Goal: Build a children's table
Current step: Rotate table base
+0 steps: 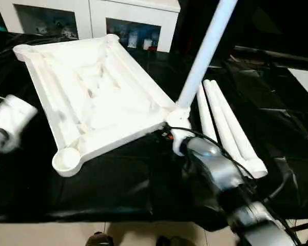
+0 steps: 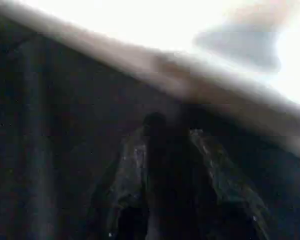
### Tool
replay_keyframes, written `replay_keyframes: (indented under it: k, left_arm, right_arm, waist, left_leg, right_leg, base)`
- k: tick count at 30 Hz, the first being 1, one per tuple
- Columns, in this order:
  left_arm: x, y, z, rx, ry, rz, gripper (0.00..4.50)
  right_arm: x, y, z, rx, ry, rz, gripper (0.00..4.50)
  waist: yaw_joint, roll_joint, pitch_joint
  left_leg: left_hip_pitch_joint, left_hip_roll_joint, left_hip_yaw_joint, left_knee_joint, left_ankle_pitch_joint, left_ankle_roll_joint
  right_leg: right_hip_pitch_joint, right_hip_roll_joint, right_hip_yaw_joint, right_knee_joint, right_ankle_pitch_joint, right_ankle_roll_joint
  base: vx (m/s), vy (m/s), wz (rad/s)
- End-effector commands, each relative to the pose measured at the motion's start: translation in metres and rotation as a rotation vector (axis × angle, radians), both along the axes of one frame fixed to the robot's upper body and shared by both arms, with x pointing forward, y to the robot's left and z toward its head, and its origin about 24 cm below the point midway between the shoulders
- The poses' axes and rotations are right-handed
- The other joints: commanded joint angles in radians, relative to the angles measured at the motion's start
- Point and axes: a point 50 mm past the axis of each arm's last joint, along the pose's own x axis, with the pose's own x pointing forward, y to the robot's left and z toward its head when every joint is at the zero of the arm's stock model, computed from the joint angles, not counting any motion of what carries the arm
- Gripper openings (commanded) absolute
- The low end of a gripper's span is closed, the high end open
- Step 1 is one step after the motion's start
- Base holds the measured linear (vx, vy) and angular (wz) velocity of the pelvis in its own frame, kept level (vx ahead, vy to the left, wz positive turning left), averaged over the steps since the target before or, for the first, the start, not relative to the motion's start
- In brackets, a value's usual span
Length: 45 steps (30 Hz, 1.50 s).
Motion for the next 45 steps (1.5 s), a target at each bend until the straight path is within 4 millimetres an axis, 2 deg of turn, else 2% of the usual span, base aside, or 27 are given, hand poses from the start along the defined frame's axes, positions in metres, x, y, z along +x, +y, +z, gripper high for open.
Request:
replay_keyframes:
  k: [1,5,6,8,9,10,11,14,20,21,23,24,26,28,30,31,32,33,34,35,36,37,38,40,41,44,45]
  left_arm:
    - [0.002,-0.010,0.004,-0.027,-0.002,-0.052,1.34]
    - [0.001,-0.023,0.007,-0.105,0.024,-0.144,1.34]
    - [-0.005,-0.034,0.007,-0.140,0.065,-0.257,1.34]
    - [-0.006,-0.036,0.008,-0.146,0.075,-0.280,1.34]
    - [-0.018,-0.050,0.006,-0.198,0.159,-0.407,1.34]
    - [-0.018,-0.050,0.006,-0.198,0.159,-0.407,1.34]
    - [-0.025,-0.058,0.003,-0.231,0.209,-0.460,1.34]
    - [-0.035,-0.074,-0.008,-0.263,0.295,-0.544,1.34]
    - [-0.035,-0.095,-0.022,-0.287,0.324,-0.601,1.34]
    - [-0.032,-0.103,-0.027,-0.288,0.326,-0.613,1.34]
    - [-0.031,-0.109,-0.031,-0.277,0.337,-0.627,1.34]
    - [-0.030,-0.112,-0.033,-0.277,0.333,-0.636,1.34]
    - [-0.026,-0.118,-0.034,-0.293,0.323,-0.648,1.34]
    - [-0.023,-0.125,-0.034,-0.297,0.318,-0.663,1.34]
    - [-0.021,-0.129,-0.035,-0.296,0.309,-0.668,1.34]
    - [-0.014,-0.135,-0.036,-0.289,0.277,-0.666,1.34]
    - [-0.013,-0.136,-0.036,-0.289,0.276,-0.666,1.34]
    - [-0.010,-0.138,-0.036,-0.284,0.263,-0.665,1.34]
    - [-0.004,-0.143,-0.038,-0.282,0.246,-0.656,1.34]
    - [-0.004,-0.143,-0.038,-0.282,0.246,-0.655,1.34]
    - [-0.001,-0.145,-0.037,-0.282,0.232,-0.657,1.34]
    - [0.005,-0.151,-0.037,-0.286,0.202,-0.659,1.34]
    - [0.005,-0.151,-0.037,-0.286,0.202,-0.659,1.34]
    - [0.010,-0.157,-0.036,-0.290,0.171,-0.671,1.34]
    - [0.011,-0.158,-0.036,-0.292,0.166,-0.672,1.34]
    - [0.012,-0.163,-0.034,-0.299,0.151,-0.690,1.34]
    - [0.008,-0.162,-0.027,-0.300,0.159,-0.723,1.34]
  right_arm:
    - [0.002,-0.002,-0.001,0.016,0.007,-0.003,4.05]
    - [0.005,0.005,-0.001,0.062,0.030,0.022,4.05]
    - [0.006,0.007,-0.002,0.064,0.034,0.038,4.05]
    - [0.006,0.007,-0.003,0.063,0.034,0.041,4.05]
    - [0.007,0.009,-0.005,0.063,0.035,0.059,4.05]
    - [0.007,0.009,-0.005,0.063,0.035,0.059,4.05]
    - [0.008,0.010,-0.006,0.060,0.035,0.069,4.05]
    - [0.008,0.011,-0.006,0.064,0.030,0.095,4.05]
    - [0.004,0.012,-0.007,0.082,0.023,0.162,4.05]
    - [0.002,0.013,-0.008,0.090,0.017,0.192,4.05]
    - [-0.001,0.015,-0.008,0.100,0.009,0.227,4.05]
    - [-0.002,0.015,-0.008,0.103,0.002,0.246,4.05]
    - [-0.004,0.016,-0.006,0.116,-0.014,0.277,4.05]
    - [-0.004,0.016,-0.004,0.120,-0.035,0.297,4.05]
    - [-0.004,0.015,-0.003,0.122,-0.045,0.303,4.05]
    - [-0.002,0.007,0.004,0.122,-0.080,0.286,4.05]
    - [-0.002,0.007,0.004,0.122,-0.081,0.286,4.05]
    - [0.000,0.004,0.007,0.123,-0.095,0.274,4.05]
    - [0.004,-0.006,0.014,0.106,-0.126,0.235,4.05]
    - [0.004,-0.007,0.014,0.106,-0.127,0.234,4.05]
    - [0.006,-0.012,0.018,0.098,-0.144,0.209,4.05]
    - [0.010,-0.025,0.032,0.092,-0.182,0.118,4.05]
    - [0.010,-0.025,0.032,0.092,-0.182,0.118,4.05]
    - [0.011,-0.038,0.048,0.088,-0.209,0.022,4.05]
    - [0.011,-0.040,0.050,0.080,-0.214,0.006,4.05]
    - [0.008,-0.050,0.063,-0.015,-0.254,-0.082,4.05]
    - [0.002,-0.056,0.075,-0.046,-0.190,-0.075,4.05]
  waist:
    - [-0.002,0.046,-0.074]
    - [0.000,0.047,-0.073]
    - [0.001,0.047,-0.075]
    - [0.002,0.048,-0.075]
    - [0.003,0.047,-0.074]
    - [0.000,0.046,-0.073]
    - [0.003,0.047,-0.073]
    - [-0.002,0.048,-0.071]
    - [-0.004,0.053,-0.070]
    - [-0.004,0.061,-0.071]
    - [-0.004,0.056,-0.072]
    - [-0.004,0.068,-0.071]
    - [-0.007,0.062,-0.071]
    - [-0.010,0.073,-0.075]
    - [-0.013,0.067,-0.075]
    - [-0.013,0.090,-0.076]
    - [-0.013,0.090,-0.076]
    - [-0.014,0.076,-0.077]
    - [-0.014,0.086,-0.077]
    - [-0.013,0.085,-0.077]
    - [-0.010,0.108,-0.080]
    - [-0.013,0.108,-0.077]
    - [-0.015,0.101,-0.076]
    - [-0.016,0.104,-0.080]
    - [-0.015,0.114,-0.077]
    - [-0.019,0.113,-0.076]
    - [-0.019,0.113,-0.077]
  left_leg:
    - [0.038,0.048,-0.030,-0.086,-0.362,-0.075]
    - [0.042,0.048,-0.024,-0.083,-0.336,-0.067]
    - [0.038,0.048,-0.025,-0.083,-0.321,-0.065]
    - [0.035,0.050,-0.027,-0.085,-0.306,-0.068]
    - [0.042,0.050,-0.022,-0.080,-0.303,-0.071]
    - [0.032,0.050,-0.023,-0.085,-0.294,-0.071]
    - [0.039,0.051,-0.021,-0.082,-0.295,-0.074]
    - [0.037,0.050,-0.019,-0.083,-0.299,-0.071]
    - [0.039,0.050,-0.020,-0.083,-0.331,-0.076]
    - [0.038,0.050,-0.022,-0.083,-0.328,-0.076]
    - [0.036,0.049,-0.021,-0.082,-0.323,-0.071]
    - [0.037,0.049,-0.023,-0.081,-0.332,-0.070]
    - [0.037,0.048,-0.022,-0.080,-0.339,-0.065]
    - [0.036,0.048,-0.024,-0.079,-0.328,-0.062]
    - [0.033,0.047,-0.023,-0.078,-0.318,-0.052]
    - [0.037,0.046,-0.023,-0.077,-0.320,-0.053]
    - [0.037,0.046,-0.023,-0.077,-0.320,-0.053]
    - [0.033,0.045,-0.021,-0.076,-0.314,-0.042]
    - [0.031,0.043,-0.021,-0.075,-0.302,-0.038]
    - [0.031,0.042,-0.021,-0.074,-0.297,-0.036]
    - [0.036,0.042,-0.023,-0.071,-0.296,-0.040]
    - [0.029,0.040,-0.024,-0.073,-0.287,-0.035]
    - [0.031,0.039,-0.018,-0.073,-0.290,-0.029]
    - [0.028,0.038,-0.021,-0.070,-0.271,-0.020]
    - [0.031,0.037,-0.019,-0.071,-0.268,-0.020]
    - [0.027,0.035,-0.021,-0.072,-0.262,-0.029]
    - [0.029,0.035,-0.021,-0.071,-0.265,-0.027]
  right_leg:
    - [0.036,-0.057,0.044,-0.066,-0.285,-0.169]
    - [0.033,-0.053,0.045,-0.065,-0.255,-0.176]
    - [0.037,-0.054,0.045,-0.061,-0.241,-0.177]
    - [0.041,-0.055,0.044,-0.059,-0.237,-0.182]
    - [0.034,-0.053,0.044,-0.056,-0.216,-0.189]
    - [0.044,-0.051,0.043,-0.054,-0.217,-0.192]
    - [0.038,-0.051,0.044,-0.054,-0.213,-0.193]
    - [0.040,-0.046,0.045,-0.053,-0.213,-0.189]
    - [0.039,-0.044,0.046,-0.060,-0.250,-0.180]
    - [0.041,-0.046,0.046,-0.058,-0.245,-0.182]
    - [0.043,-0.045,0.045,-0.058,-0.240,-0.185]
    - [0.042,-0.047,0.046,-0.059,-0.249,-0.185]
    - [0.043,-0.046,0.046,-0.063,-0.260,-0.188]
    - [0.047,-0.046,0.045,-0.060,-0.242,-0.197]
    - [0.050,-0.045,0.045,-0.062,-0.240,-0.202]
    - [0.047,-0.043,0.045,-0.063,-0.233,-0.204]
    - [0.047,-0.043,0.045,-0.063,-0.233,-0.204]
    - [0.053,-0.041,0.044,-0.063,-0.227,-0.207]
    - [0.054,-0.041,0.044,-0.065,-0.224,-0.205]
    - [0.054,-0.040,0.044,-0.064,-0.225,-0.203]
    - [0.053,-0.042,0.045,-0.060,-0.215,-0.207]
    - [0.059,-0.038,0.043,-0.062,-0.205,-0.206]
    - [0.054,-0.033,0.044,-0.070,-0.211,-0.197]
    - [0.060,-0.037,0.043,-0.064,-0.199,-0.200]
    - [0.056,-0.032,0.044,-0.070,-0.205,-0.191]
    - [0.058,-0.028,0.041,-0.068,-0.217,-0.183]
    - [0.059,-0.029,0.042,-0.069,-0.221,-0.180]
  base:
    - [0.000,0.000,0.00]
    - [0.000,0.000,0.00]
    - [0.000,0.000,0.00]
    - [0.000,0.000,0.00]
    - [0.000,0.000,0.00]
    - [0.000,0.000,0.00]
    - [0.000,0.000,0.00]
    - [0.000,0.000,0.00]
    - [0.000,0.000,0.00]
    - [0.000,0.000,0.00]
    - [0.000,0.000,0.00]
    - [0.000,0.000,0.00]
    - [0.000,0.000,0.00]
    - [0.000,0.000,0.00]
    - [0.000,0.000,0.00]
    - [0.000,0.000,0.00]
    - [0.000,0.000,0.00]
    - [0.000,0.000,0.00]
    - [0.000,0.000,0.00]
    - [0.000,0.000,0.00]
    - [0.000,0.000,0.00]
    - [0.000,0.000,0.00]
    - [0.000,0.000,0.00]
    - [0.000,0.000,0.00]
    - [0.000,0.000,0.00]
    - [0.000,0.000,0.00]
    - [0.000,0.000,0.00]
